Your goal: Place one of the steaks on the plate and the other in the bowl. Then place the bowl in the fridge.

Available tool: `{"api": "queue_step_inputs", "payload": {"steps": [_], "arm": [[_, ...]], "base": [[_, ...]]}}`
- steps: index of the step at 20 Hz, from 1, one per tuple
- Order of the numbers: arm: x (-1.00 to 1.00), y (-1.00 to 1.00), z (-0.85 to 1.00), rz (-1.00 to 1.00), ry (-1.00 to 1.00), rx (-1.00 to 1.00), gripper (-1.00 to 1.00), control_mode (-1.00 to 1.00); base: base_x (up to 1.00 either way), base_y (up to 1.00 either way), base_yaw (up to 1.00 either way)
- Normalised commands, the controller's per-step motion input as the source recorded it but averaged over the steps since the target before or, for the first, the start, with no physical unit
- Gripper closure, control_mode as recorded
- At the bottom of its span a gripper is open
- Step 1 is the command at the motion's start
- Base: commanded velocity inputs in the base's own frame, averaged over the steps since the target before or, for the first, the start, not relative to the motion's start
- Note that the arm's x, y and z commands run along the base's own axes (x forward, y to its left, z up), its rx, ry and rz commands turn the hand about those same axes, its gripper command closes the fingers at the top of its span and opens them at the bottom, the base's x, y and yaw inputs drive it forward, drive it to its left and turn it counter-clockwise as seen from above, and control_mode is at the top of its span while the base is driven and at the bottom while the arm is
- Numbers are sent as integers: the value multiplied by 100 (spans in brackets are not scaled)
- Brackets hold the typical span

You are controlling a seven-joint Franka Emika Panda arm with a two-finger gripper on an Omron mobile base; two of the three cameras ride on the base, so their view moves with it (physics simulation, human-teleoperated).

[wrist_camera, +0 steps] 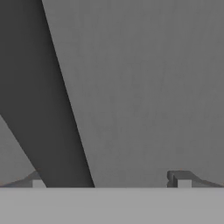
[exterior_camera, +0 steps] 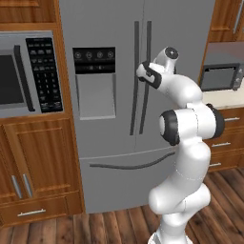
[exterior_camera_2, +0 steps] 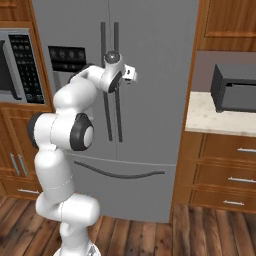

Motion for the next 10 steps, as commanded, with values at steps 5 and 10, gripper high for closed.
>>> {"api": "queue_step_inputs", "payload": {"steps": [5, 10], "arm": [[60, 3, -64, 0, 0, 0, 100, -100], [57, -37, -89, -5, 9, -1, 100, -100]], "base": [[0, 0, 0], [0, 0, 0]]}}
